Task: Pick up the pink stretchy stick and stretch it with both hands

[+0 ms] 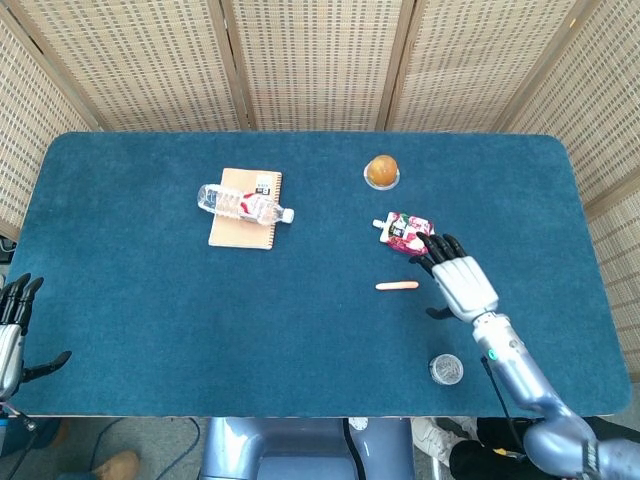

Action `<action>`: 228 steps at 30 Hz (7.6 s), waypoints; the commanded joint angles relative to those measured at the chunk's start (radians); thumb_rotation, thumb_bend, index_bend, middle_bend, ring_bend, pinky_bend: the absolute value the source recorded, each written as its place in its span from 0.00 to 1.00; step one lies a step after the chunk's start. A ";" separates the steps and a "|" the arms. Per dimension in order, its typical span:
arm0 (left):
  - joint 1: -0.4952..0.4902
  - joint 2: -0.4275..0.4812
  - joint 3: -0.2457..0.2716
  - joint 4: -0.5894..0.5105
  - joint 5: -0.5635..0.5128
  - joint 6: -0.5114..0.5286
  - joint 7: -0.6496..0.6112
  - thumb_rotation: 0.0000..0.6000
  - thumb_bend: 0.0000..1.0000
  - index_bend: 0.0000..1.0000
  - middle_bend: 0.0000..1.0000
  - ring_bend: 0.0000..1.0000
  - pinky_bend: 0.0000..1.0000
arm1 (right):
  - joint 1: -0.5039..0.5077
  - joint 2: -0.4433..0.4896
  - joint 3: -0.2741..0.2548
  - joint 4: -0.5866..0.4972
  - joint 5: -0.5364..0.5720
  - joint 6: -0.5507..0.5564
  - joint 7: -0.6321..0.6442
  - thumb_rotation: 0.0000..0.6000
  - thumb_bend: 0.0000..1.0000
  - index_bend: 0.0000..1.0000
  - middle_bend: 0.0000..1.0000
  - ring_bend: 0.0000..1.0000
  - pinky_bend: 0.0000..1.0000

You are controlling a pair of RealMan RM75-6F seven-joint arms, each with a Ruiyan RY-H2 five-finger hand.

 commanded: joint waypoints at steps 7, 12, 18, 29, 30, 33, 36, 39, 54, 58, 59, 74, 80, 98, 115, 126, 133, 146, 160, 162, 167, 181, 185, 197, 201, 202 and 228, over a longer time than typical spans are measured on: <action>-0.008 -0.009 -0.003 -0.002 -0.014 -0.009 0.019 1.00 0.00 0.00 0.00 0.00 0.00 | 0.136 -0.187 -0.011 0.226 0.223 -0.110 -0.122 1.00 0.30 0.40 0.00 0.00 0.00; -0.013 -0.013 -0.002 0.000 -0.020 -0.018 0.024 1.00 0.00 0.00 0.00 0.00 0.00 | 0.168 -0.243 -0.035 0.306 0.268 -0.122 -0.149 1.00 0.37 0.42 0.00 0.00 0.00; -0.017 -0.014 -0.002 0.002 -0.025 -0.025 0.023 1.00 0.00 0.00 0.00 0.00 0.00 | 0.180 -0.287 -0.044 0.369 0.303 -0.119 -0.134 1.00 0.42 0.44 0.01 0.00 0.00; -0.021 -0.013 -0.006 0.002 -0.041 -0.028 0.021 1.00 0.00 0.00 0.00 0.00 0.00 | 0.218 -0.343 -0.046 0.432 0.347 -0.137 -0.110 1.00 0.49 0.46 0.03 0.00 0.00; -0.021 -0.014 -0.006 0.003 -0.042 -0.029 0.022 1.00 0.00 0.00 0.00 0.00 0.00 | 0.221 -0.346 -0.047 0.438 0.350 -0.139 -0.109 1.00 0.49 0.46 0.03 0.00 0.00; -0.021 -0.016 -0.005 0.005 -0.044 -0.030 0.022 1.00 0.00 0.00 0.00 0.00 0.00 | 0.227 -0.359 -0.054 0.454 0.352 -0.142 -0.104 1.00 0.50 0.49 0.04 0.00 0.00; -0.022 -0.017 -0.005 0.009 -0.048 -0.032 0.022 1.00 0.00 0.00 0.00 0.00 0.00 | 0.229 -0.368 -0.061 0.466 0.344 -0.137 -0.098 1.00 0.51 0.50 0.04 0.00 0.00; -0.024 -0.018 -0.005 0.011 -0.050 -0.034 0.022 1.00 0.00 0.00 0.00 0.00 0.00 | 0.231 -0.374 -0.065 0.475 0.342 -0.135 -0.091 1.00 0.51 0.51 0.05 0.00 0.00; -0.026 -0.019 -0.002 0.009 -0.050 -0.034 0.027 1.00 0.00 0.00 0.00 0.00 0.00 | 0.232 -0.394 -0.090 0.514 0.322 -0.133 -0.064 1.00 0.53 0.52 0.06 0.00 0.00; -0.026 -0.021 -0.001 0.010 -0.050 -0.034 0.027 1.00 0.00 0.00 0.00 0.00 0.00 | 0.234 -0.399 -0.097 0.521 0.322 -0.136 -0.066 1.00 0.54 0.52 0.06 0.00 0.00; -0.026 -0.021 -0.001 0.010 -0.050 -0.033 0.027 1.00 0.00 0.00 0.00 0.00 0.00 | 0.235 -0.401 -0.098 0.524 0.323 -0.137 -0.065 1.00 0.54 0.52 0.06 0.00 0.00; -0.029 -0.019 0.001 0.011 -0.051 -0.037 0.020 1.00 0.00 0.00 0.00 0.00 0.00 | 0.222 -0.388 -0.099 0.491 0.275 -0.095 -0.025 1.00 0.58 0.63 0.12 0.00 0.00; -0.029 -0.013 0.000 0.010 -0.050 -0.036 0.005 1.00 0.00 0.00 0.00 0.00 0.00 | 0.211 -0.341 -0.088 0.388 0.251 -0.066 -0.003 1.00 0.58 0.63 0.12 0.00 0.00; -0.092 0.042 -0.015 -0.005 0.002 -0.096 0.000 1.00 0.00 0.00 0.00 0.00 0.00 | 0.318 -0.265 0.058 0.046 0.509 -0.052 -0.048 1.00 0.59 0.63 0.14 0.00 0.00; -0.330 -0.039 -0.112 0.124 0.101 -0.245 0.029 1.00 0.00 0.00 0.00 0.00 0.00 | 0.599 -0.401 0.176 0.097 0.886 0.017 -0.130 1.00 0.59 0.63 0.16 0.00 0.00; -0.506 -0.149 -0.123 0.197 0.213 -0.343 -0.087 1.00 0.00 0.23 0.00 0.00 0.00 | 0.681 -0.493 0.174 0.125 0.919 0.106 -0.171 1.00 0.60 0.64 0.17 0.00 0.00; -0.568 -0.233 -0.131 0.207 0.186 -0.383 -0.065 1.00 0.16 0.31 0.00 0.00 0.00 | 0.681 -0.510 0.163 0.133 0.910 0.117 -0.169 1.00 0.60 0.64 0.17 0.00 0.00; -0.614 -0.295 -0.120 0.212 0.127 -0.418 0.061 1.00 0.28 0.39 0.00 0.00 0.00 | 0.670 -0.514 0.156 0.139 0.902 0.110 -0.160 1.00 0.60 0.64 0.17 0.00 0.00; -0.659 -0.387 -0.104 0.276 0.102 -0.439 0.085 1.00 0.30 0.43 0.00 0.00 0.00 | 0.658 -0.513 0.144 0.129 0.894 0.112 -0.162 1.00 0.60 0.64 0.17 0.00 0.00; -0.665 -0.394 -0.104 0.277 0.099 -0.440 0.089 1.00 0.31 0.44 0.00 0.00 0.00 | 0.657 -0.513 0.145 0.128 0.894 0.112 -0.161 1.00 0.60 0.64 0.17 0.00 0.00; -0.674 -0.403 -0.103 0.271 0.091 -0.442 0.103 1.00 0.35 0.47 0.00 0.00 0.00 | 0.655 -0.512 0.144 0.124 0.892 0.114 -0.161 1.00 0.60 0.64 0.17 0.00 0.00; -0.687 -0.426 -0.096 0.275 0.058 -0.440 0.152 1.00 0.36 0.50 0.00 0.00 0.00 | 0.644 -0.504 0.143 0.115 0.885 0.108 -0.153 1.00 0.60 0.65 0.17 0.00 0.00; -0.691 -0.434 -0.094 0.280 0.057 -0.436 0.157 1.00 0.36 0.51 0.00 0.00 0.00 | 0.642 -0.504 0.142 0.117 0.883 0.106 -0.151 1.00 0.60 0.65 0.17 0.00 0.00; -0.702 -0.454 -0.091 0.289 0.038 -0.434 0.174 1.00 0.37 0.54 0.00 0.00 0.00 | 0.636 -0.500 0.139 0.113 0.877 0.099 -0.142 1.00 0.61 0.65 0.18 0.00 0.00; -0.702 -0.458 -0.087 0.291 0.036 -0.430 0.180 1.00 0.39 0.55 0.00 0.00 0.00 | 0.633 -0.498 0.137 0.113 0.876 0.098 -0.140 1.00 0.61 0.65 0.18 0.00 0.00; -0.702 -0.458 -0.086 0.292 0.035 -0.430 0.181 1.00 0.39 0.55 0.00 0.00 0.00 | 0.632 -0.497 0.137 0.112 0.875 0.097 -0.139 1.00 0.61 0.65 0.18 0.00 0.00; -0.717 -0.472 -0.084 0.302 0.008 -0.432 0.209 1.00 0.53 0.63 0.00 0.00 0.00 | 0.617 -0.474 0.132 0.095 0.865 0.086 -0.119 1.00 0.61 0.65 0.19 0.00 0.00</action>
